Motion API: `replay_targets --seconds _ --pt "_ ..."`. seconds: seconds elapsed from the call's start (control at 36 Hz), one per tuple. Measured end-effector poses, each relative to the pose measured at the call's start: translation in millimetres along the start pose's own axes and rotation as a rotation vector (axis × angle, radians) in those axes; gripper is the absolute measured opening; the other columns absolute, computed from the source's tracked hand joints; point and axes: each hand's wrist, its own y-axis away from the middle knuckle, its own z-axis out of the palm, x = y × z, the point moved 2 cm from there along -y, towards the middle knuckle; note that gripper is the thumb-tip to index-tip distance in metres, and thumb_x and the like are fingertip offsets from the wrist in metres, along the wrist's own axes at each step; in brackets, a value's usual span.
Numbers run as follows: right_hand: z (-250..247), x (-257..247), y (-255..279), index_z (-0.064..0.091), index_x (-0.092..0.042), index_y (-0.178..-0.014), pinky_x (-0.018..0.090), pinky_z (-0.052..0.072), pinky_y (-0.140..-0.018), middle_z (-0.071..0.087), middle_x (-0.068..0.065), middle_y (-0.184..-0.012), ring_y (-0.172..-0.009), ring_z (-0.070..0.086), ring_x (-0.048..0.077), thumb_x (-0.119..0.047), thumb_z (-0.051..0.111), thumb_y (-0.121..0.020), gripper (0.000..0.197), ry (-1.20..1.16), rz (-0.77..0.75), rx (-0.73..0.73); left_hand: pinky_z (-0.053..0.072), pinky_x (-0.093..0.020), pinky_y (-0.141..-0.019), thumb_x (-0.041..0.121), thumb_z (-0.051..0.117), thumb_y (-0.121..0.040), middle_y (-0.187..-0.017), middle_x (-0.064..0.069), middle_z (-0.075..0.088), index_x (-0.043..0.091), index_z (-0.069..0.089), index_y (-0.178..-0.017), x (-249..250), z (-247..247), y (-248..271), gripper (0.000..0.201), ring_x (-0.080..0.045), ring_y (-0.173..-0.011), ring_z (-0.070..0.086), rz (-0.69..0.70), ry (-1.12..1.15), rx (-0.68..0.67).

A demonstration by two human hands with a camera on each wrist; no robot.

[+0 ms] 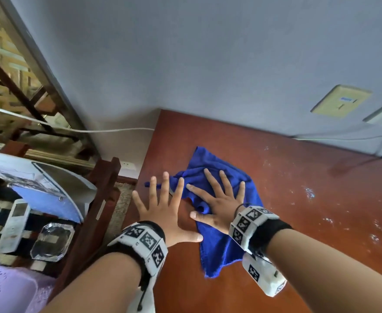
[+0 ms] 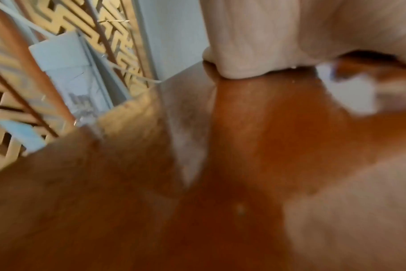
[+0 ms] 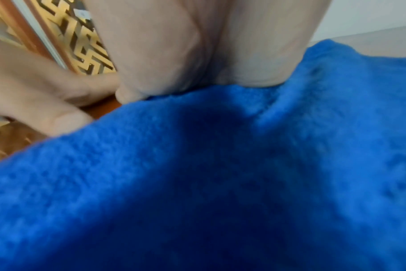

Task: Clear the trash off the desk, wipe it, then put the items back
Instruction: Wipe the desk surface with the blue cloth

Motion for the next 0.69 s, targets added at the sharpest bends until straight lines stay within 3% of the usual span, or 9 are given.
replay_targets --seconds 0.11,0.25,0.42,0.53,0.61,0.69 --pt "-11 0 -13 -0.012 -0.071 -0.129 0.07 -0.018 -0.102 -0.039 -0.024 -0.144 -0.137 -0.036 0.022 -0.08 0.029 -0.079 0.065 -0.015 0.034 0.003 -0.016 -0.07 -0.101 0.092 0.041 -0.06 -0.136 -0.005 -0.056 0.04 -0.046 -0.128 -2 2 2 0.122 -0.032 -0.129 -0.047 0.04 -0.026 0.005" --pt "-24 0 -33 -0.01 -0.07 -0.13 0.07 -0.018 -0.1 -0.033 -0.021 -0.149 -0.138 -0.035 0.023 -0.081 0.027 -0.078 0.066 -0.063 0.092 0.015 -0.019 -0.072 -0.098 0.088 0.014 -0.065 -0.131 -0.003 -0.061 0.04 -0.044 -0.127 -1 3 2 0.098 -0.03 -0.125 -0.052 0.038 -0.08 -0.048" --pt "-36 2 -52 -0.008 -0.069 -0.132 0.072 -0.018 -0.099 -0.033 -0.021 -0.149 -0.138 -0.035 0.024 -0.08 0.027 -0.079 0.065 -0.077 0.106 -0.003 -0.017 -0.071 -0.101 0.078 0.014 -0.084 -0.136 0.0 -0.056 0.039 -0.039 -0.135 1 -1 -1 0.084 -0.028 -0.128 -0.048 0.019 -0.065 -0.103" --pt "-44 2 -66 -0.006 -0.067 -0.134 0.073 -0.018 -0.099 -0.032 -0.02 -0.15 -0.139 -0.033 0.024 -0.078 0.027 -0.082 0.063 -0.094 0.152 0.009 -0.019 -0.071 -0.1 0.086 0.02 -0.076 -0.136 0.001 -0.056 0.041 -0.039 -0.132 2 -7 0 0.094 -0.028 -0.127 -0.05 0.017 -0.034 -0.168" --pt "-51 1 -78 -0.006 -0.066 -0.135 0.074 -0.015 -0.1 -0.032 -0.019 -0.15 -0.139 -0.032 0.026 -0.078 0.028 -0.082 0.064 -0.113 0.205 0.015 -0.022 -0.071 -0.097 0.092 0.037 -0.063 -0.131 0.0 -0.061 0.041 -0.045 -0.126 3 -10 0 0.115 -0.029 -0.123 -0.053 0.022 -0.039 -0.228" --pt "-57 2 -90 -0.007 -0.065 -0.136 0.074 -0.013 -0.1 -0.033 -0.017 -0.15 -0.139 -0.032 0.028 -0.079 0.026 -0.081 0.066 -0.116 0.225 0.018 -0.024 -0.073 -0.092 0.087 0.055 -0.055 -0.124 -0.001 -0.066 0.039 -0.049 -0.125 1 -11 1 0.134 -0.031 -0.118 -0.057 0.04 -0.064 -0.257"
